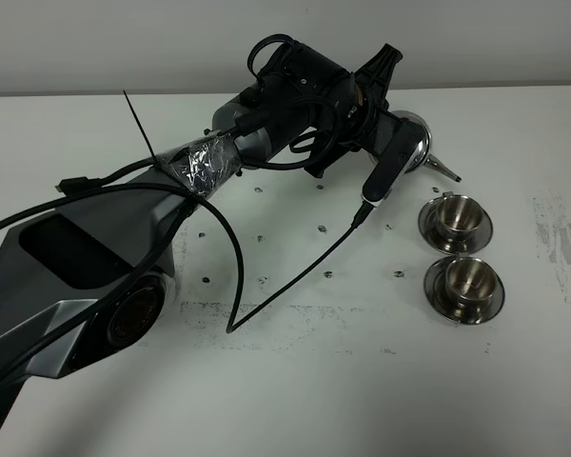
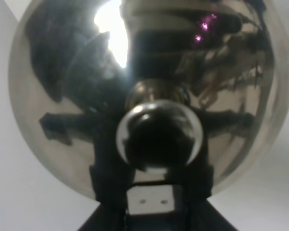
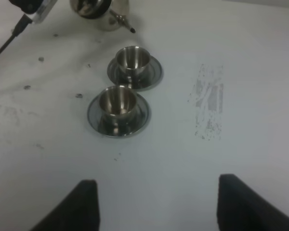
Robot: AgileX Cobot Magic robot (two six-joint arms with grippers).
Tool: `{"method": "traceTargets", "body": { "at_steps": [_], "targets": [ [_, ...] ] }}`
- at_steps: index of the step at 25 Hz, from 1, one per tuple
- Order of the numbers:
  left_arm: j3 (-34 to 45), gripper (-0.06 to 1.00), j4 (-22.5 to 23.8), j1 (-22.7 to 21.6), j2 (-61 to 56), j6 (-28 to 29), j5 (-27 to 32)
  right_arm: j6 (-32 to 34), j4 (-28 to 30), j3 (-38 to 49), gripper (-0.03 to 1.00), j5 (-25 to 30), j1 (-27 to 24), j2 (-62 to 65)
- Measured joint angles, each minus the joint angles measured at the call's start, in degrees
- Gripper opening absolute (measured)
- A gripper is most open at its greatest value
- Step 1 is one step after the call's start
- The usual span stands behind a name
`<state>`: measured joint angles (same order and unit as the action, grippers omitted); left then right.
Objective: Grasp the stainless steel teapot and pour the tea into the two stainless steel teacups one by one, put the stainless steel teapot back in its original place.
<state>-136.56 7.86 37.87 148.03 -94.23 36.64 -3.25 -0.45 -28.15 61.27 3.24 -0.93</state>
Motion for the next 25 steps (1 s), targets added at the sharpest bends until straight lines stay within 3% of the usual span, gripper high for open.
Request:
{"method": "traceTargets", "body": {
  "at_steps": [25],
  "targets": [
    [0.0, 0.19, 0.0, 0.74, 0.0, -7.64, -2.83, 0.0, 0.12, 0.0, 0.51, 0.04, 0.0, 0.0]
  ]
}}
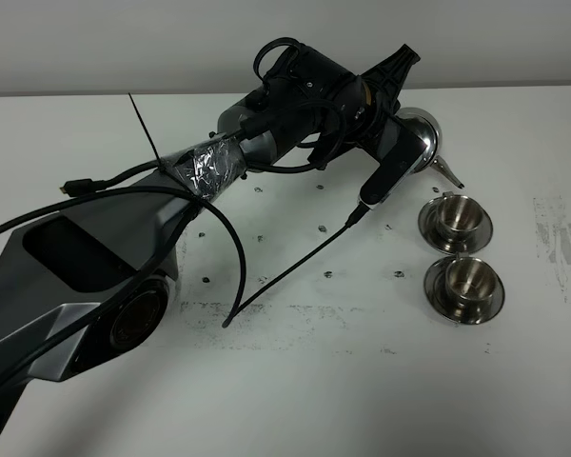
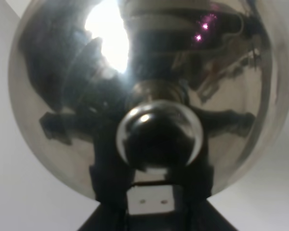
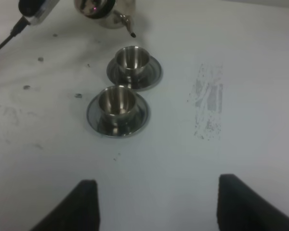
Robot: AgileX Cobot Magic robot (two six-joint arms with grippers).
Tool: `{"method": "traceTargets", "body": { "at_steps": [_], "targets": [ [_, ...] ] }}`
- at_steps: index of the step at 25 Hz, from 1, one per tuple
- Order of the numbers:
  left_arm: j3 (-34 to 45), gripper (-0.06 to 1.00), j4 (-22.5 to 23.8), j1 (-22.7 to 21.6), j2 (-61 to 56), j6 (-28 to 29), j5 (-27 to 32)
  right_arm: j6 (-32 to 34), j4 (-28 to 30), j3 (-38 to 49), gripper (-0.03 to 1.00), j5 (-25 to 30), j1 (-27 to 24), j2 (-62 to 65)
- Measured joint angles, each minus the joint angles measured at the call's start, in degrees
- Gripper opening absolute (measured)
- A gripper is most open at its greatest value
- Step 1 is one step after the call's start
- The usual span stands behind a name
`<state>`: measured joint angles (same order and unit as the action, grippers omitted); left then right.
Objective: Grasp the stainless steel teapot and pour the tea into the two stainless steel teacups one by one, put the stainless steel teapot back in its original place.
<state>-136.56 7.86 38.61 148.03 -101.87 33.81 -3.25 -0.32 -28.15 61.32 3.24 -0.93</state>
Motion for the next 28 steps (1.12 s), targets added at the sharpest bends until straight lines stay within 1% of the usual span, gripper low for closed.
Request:
{"method": "traceTargets", "body": {
  "at_steps": [9, 14, 23, 28],
  "targets": [
    [0.0, 0.19, 0.0, 0.11, 0.01, -4.28, 0.0, 0.0, 0.0, 0.0, 0.51, 0.0, 0.0, 0.0],
    [0.0, 0.19, 0.0, 0.11, 0.01, -4.85, -0.65, 0.0, 0.0, 0.0, 0.51, 0.0, 0.0, 0.0],
    [0.0, 0.19, 0.0, 0.18, 0.01, -9.97, -1.52, 0.0, 0.32, 0.0, 0.51, 0.0, 0.0, 0.0],
    [0.0, 0.19, 0.0, 0.18, 0.01, -10.46, -1.64, 0.0, 0.32, 0.0, 0.51, 0.0, 0.0, 0.0]
  ]
}}
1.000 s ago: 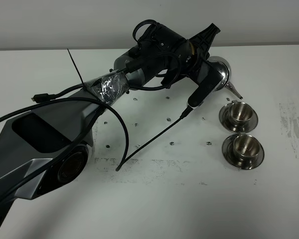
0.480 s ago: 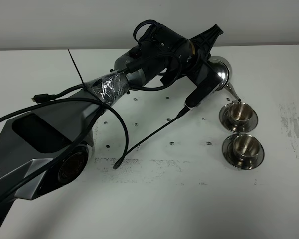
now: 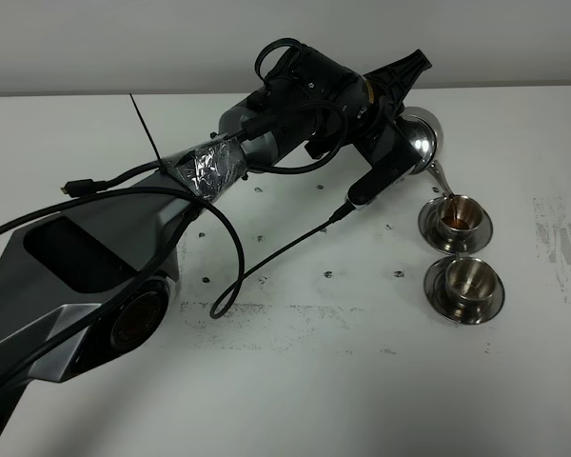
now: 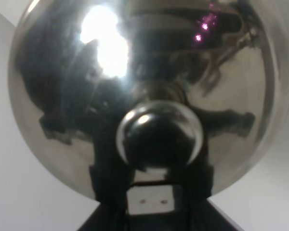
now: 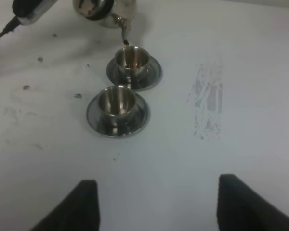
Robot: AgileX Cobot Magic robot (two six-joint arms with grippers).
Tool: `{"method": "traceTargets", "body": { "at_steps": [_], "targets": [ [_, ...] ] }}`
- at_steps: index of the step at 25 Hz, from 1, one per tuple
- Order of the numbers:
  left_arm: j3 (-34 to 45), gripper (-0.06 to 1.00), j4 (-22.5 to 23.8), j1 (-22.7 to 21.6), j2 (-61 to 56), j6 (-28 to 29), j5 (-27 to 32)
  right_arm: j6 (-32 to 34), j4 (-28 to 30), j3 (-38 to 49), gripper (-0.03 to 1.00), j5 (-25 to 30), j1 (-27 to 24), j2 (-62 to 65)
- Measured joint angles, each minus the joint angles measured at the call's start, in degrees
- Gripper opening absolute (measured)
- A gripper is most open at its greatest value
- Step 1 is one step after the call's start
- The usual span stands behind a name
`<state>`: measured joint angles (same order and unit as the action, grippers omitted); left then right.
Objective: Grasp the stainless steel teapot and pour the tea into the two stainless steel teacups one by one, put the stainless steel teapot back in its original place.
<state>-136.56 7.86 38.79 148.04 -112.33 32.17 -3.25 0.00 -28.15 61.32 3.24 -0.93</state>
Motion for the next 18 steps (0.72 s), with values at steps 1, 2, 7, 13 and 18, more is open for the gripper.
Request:
{"method": "traceTargets", "body": {
  "at_steps": [1, 2, 7, 13, 18],
  "targets": [
    [0.0, 0.19, 0.0, 0.0, 0.0, -0.08, -0.07, 0.0, 0.0, 0.0, 0.51, 0.0, 0.0, 0.0],
    [0.0, 0.19, 0.0, 0.0, 0.0, -0.45, -0.2, 0.0, 0.0, 0.0, 0.51, 0.0, 0.0, 0.0],
    [0.0, 0.19, 0.0, 0.0, 0.0, -1.64, -0.44, 0.0, 0.0, 0.0, 0.51, 0.0, 0.0, 0.0],
    [0.0, 0.19, 0.0, 0.0, 0.0, -2.89, -0.88, 0.0, 0.0, 0.0, 0.51, 0.0, 0.0, 0.0],
    [0.0, 0.19, 0.0, 0.0, 0.17, -3.0, -1.07, 0.0, 0.0, 0.0, 0.51, 0.0, 0.0, 0.0]
  ]
}}
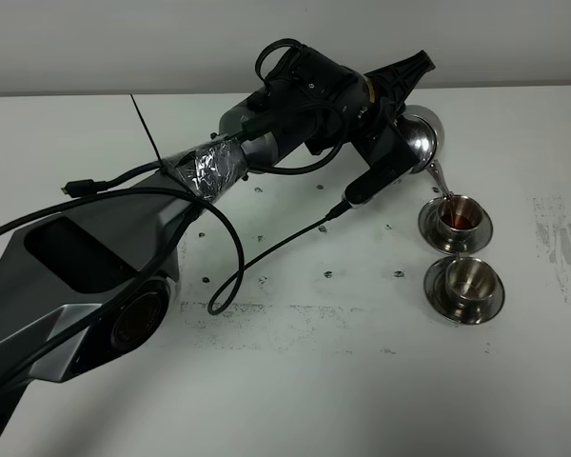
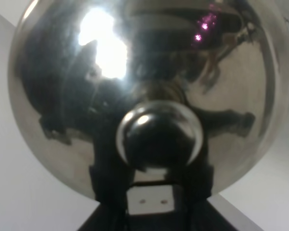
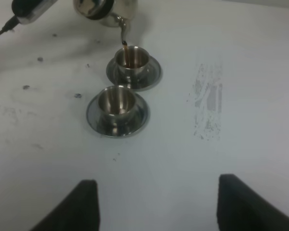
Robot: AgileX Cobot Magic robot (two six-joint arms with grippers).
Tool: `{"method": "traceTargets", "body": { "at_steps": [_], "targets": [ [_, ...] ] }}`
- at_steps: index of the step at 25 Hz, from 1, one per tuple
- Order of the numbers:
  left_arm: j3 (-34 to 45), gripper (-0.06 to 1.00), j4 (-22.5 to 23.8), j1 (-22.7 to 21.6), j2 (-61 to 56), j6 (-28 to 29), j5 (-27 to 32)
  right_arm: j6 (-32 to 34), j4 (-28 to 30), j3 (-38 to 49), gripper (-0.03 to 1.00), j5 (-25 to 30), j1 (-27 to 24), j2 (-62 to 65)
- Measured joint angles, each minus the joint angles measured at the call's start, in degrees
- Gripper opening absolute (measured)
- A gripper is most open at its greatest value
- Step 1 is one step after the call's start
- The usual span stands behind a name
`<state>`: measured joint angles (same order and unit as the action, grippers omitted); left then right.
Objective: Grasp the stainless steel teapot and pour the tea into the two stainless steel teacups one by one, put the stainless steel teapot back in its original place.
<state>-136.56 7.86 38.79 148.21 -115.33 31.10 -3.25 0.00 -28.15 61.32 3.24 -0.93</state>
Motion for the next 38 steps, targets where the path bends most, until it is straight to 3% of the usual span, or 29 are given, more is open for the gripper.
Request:
{"method": "traceTargets", "body": {
  "at_steps": [38],
  "targets": [
    [0.0, 0.19, -1.08, 0.0, 0.51, -0.69, -0.23, 0.0, 0.0, 0.0, 0.51, 0.0, 0.0, 0.0]
  ]
}}
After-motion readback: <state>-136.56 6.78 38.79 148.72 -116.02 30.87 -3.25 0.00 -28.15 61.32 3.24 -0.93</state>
